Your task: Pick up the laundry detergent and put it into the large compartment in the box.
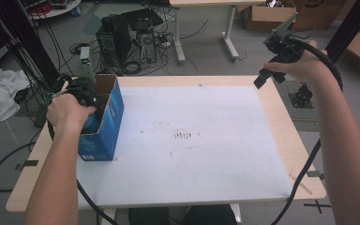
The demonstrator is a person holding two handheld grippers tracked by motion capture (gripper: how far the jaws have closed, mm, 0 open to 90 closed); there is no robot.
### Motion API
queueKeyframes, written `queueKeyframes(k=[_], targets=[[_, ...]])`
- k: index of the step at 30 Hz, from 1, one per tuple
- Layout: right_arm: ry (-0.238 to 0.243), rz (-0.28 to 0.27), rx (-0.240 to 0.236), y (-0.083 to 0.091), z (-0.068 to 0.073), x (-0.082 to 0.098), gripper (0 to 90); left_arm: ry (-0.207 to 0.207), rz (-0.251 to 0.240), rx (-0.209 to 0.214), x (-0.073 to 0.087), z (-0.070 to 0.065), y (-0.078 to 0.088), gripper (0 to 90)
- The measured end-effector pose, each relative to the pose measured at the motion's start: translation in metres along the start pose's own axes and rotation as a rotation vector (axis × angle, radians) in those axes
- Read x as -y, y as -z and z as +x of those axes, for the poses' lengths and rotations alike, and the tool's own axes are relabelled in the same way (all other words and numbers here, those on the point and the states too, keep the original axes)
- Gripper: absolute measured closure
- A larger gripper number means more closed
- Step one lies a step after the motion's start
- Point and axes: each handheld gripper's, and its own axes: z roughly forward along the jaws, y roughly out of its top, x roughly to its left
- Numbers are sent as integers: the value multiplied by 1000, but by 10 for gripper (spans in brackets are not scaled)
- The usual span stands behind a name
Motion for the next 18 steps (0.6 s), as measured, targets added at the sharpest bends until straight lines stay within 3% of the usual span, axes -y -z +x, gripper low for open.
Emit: queueKeyframes(k=[18], targets=[[-2,-1,-4,0,-1,1,169,3,-10,9,0,2,-2,376]])
